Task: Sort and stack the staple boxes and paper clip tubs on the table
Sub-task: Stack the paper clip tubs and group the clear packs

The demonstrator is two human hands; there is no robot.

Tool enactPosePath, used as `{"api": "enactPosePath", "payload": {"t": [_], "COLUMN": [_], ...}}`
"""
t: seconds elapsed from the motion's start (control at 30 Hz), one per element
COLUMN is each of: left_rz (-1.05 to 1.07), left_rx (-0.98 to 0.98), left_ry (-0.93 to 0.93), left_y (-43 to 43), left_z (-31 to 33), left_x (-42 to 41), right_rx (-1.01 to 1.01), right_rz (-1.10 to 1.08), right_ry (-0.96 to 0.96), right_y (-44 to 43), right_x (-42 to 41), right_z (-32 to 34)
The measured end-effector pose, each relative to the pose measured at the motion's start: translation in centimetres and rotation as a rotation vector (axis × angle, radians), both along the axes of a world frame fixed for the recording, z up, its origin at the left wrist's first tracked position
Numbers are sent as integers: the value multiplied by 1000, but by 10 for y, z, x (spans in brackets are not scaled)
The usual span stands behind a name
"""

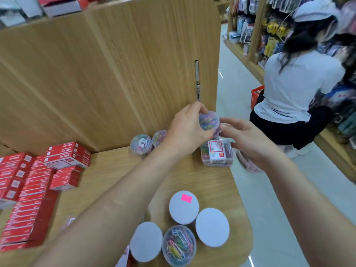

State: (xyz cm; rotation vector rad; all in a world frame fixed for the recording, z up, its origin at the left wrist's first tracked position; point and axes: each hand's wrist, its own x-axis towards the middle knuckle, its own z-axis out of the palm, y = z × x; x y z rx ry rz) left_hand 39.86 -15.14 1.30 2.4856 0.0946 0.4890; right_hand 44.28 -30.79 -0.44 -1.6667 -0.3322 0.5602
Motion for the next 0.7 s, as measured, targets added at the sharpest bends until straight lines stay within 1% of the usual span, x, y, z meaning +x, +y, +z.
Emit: {"api": "enactPosePath", "payload": {"t": [0.07, 0.17, 0.27, 0.37, 0.4, 0.47, 0.5, 0.57, 0.63, 0.7], "left_rz": [6, 19, 19, 15, 16, 16, 6, -49, -180, -309], "left_rx": [-61, -191, -212, -219, -211, -193, -177, -119, -49, 93], "left_ry": [-51, -44, -26, -12, 2, -1, -16, 11, 134, 258], "left_y": [1, 5, 8, 10, 10, 9, 9, 10, 12, 14], "left_z": [-11, -17, -17, -17, -14, -1, 10, 33, 50, 53], "left_x": [2, 6, 8, 7, 5, -7, -19, -52, -93, -131], "right_rx": [30, -5, -80, -122, -170, -305, -321, -268, -249, -285], "right_rz": [26, 23, 7, 16, 5, -43, -54, 31, 234, 445], "right_ry": [-4, -82, -172, -182, -224, -398, -479, -536, -569, -689], "right_y": [-2, -1, 0, 1, 0, -4, -8, -16, -25, -30], "right_x": [5, 11, 15, 17, 17, 11, 4, -15, -44, -73], "right_z": [-4, -9, -9, -7, -6, 1, 7, 23, 35, 36]}}
